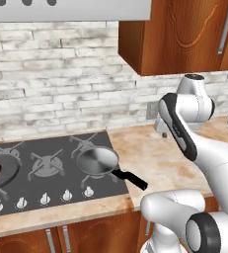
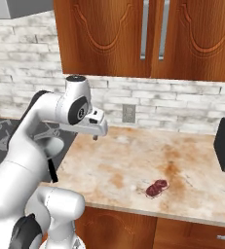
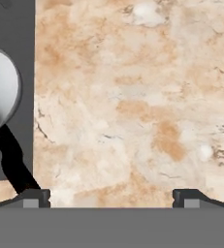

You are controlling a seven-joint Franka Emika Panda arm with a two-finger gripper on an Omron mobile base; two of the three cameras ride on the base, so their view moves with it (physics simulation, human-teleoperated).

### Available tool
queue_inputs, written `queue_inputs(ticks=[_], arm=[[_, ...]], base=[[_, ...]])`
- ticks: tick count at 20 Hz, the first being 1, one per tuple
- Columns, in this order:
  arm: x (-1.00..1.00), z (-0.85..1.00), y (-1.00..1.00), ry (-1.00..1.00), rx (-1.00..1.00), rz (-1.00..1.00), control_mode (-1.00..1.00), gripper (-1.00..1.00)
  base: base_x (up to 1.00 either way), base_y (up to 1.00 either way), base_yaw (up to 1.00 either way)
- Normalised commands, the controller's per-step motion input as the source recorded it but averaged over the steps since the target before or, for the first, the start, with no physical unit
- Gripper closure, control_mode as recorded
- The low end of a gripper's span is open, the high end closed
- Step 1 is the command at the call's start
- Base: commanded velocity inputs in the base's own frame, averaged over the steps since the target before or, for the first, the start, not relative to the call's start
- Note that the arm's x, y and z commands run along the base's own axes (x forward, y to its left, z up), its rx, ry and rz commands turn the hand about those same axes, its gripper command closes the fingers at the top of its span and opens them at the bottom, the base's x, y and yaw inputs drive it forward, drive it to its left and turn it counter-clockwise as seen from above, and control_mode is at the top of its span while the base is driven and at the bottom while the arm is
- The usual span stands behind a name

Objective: Place both pans onto different burners. Then place the sweet potato and the steak on different pans.

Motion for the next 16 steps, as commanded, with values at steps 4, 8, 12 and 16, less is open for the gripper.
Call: queue_inputs(ticks=[4, 8, 12, 16], arm=[[0.0, -0.22, -0.5, 0.01, 0.0, -0.04, -1.0, -1.0], [-0.05, -0.22, -0.54, 0.01, 0.0, -0.06, -1.0, -1.0], [-0.03, -0.24, -0.44, 0.01, 0.0, -0.08, -1.0, -1.0], [-0.06, -0.18, -0.48, 0.02, 0.0, -0.04, -1.0, -1.0]], base=[[0.0, 0.0, 0.0], [0.0, 0.0, 0.0], [0.0, 0.0, 0.0], [0.0, 0.0, 0.0]])
